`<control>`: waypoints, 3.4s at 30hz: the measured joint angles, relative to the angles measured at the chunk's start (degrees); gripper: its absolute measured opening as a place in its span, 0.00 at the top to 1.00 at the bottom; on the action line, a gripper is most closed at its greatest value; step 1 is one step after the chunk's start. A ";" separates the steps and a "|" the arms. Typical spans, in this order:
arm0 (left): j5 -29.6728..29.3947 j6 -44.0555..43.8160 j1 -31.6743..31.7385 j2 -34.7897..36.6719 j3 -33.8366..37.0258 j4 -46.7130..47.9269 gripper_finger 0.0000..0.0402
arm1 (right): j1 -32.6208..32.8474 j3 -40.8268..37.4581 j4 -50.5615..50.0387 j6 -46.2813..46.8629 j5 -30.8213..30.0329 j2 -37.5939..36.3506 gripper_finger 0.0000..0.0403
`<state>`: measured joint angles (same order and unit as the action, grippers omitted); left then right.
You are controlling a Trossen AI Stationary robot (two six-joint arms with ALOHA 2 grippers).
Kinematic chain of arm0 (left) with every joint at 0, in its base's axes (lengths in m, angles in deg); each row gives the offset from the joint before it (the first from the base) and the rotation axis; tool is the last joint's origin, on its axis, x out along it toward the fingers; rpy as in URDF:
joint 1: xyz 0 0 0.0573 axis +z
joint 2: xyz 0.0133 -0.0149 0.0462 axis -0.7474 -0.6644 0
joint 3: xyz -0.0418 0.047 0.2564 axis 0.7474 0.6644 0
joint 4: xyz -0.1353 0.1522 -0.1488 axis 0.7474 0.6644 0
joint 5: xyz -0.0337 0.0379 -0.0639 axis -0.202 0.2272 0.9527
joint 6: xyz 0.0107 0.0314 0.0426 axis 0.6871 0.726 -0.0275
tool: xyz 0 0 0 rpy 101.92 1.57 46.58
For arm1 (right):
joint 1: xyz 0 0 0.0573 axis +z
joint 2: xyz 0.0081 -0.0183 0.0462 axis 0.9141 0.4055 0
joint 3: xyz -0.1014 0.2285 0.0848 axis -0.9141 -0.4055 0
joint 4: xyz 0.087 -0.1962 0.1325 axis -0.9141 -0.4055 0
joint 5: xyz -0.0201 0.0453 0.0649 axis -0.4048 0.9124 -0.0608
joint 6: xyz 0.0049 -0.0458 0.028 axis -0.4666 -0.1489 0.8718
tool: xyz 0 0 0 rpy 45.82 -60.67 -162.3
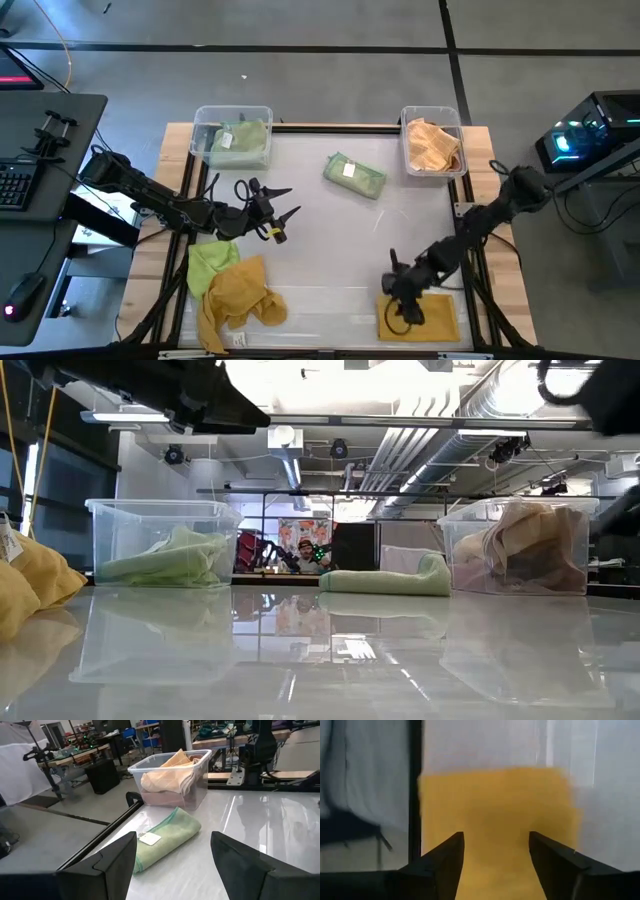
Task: Sort towels by color in basket
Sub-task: Put the right yellow kitchen towel into the right transparent bin
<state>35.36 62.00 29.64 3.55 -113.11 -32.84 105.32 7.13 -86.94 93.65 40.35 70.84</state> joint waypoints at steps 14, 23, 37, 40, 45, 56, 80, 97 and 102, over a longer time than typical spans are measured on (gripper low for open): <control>1.12 3.48 0.78 -8.15 0.00 -9.48 0.40 | 15.35 3.53 -9.65 -0.76 -21.35 10.37 0.59; 5.39 5.65 1.51 -9.73 0.00 -12.57 0.40 | 12.42 2.26 -18.95 4.30 -51.92 13.05 0.80; 5.42 5.67 1.51 -9.70 0.00 -13.30 0.40 | 7.41 -0.32 -12.76 16.14 -60.69 5.98 0.99; 5.42 5.71 1.51 -9.68 0.00 -14.20 0.40 | 7.46 -0.34 -13.97 17.65 -59.45 1.59 0.98; 6.30 5.62 1.51 -9.68 0.00 -14.68 0.40 | 7.52 -0.16 -13.62 17.67 -55.34 -3.59 0.83; 7.37 5.67 1.51 -9.68 0.00 -14.69 0.40 | 8.42 -0.16 -13.01 18.72 -53.07 2.03 0.45; 8.58 5.58 1.84 -9.68 0.00 -15.04 0.40 | 10.01 1.87 -6.90 24.89 -52.97 12.57 0.97; 9.09 5.56 2.27 -9.68 0.00 -15.50 0.40 | 5.52 17.89 -35.26 5.39 -84.28 -15.81 0.96; 9.09 5.56 2.25 -9.68 0.00 -15.49 0.40 | -9.59 24.90 -57.51 6.60 -76.17 -25.94 0.98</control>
<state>44.46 67.56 31.89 -6.13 -113.11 -48.33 95.74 32.04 -144.45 100.25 -35.82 44.90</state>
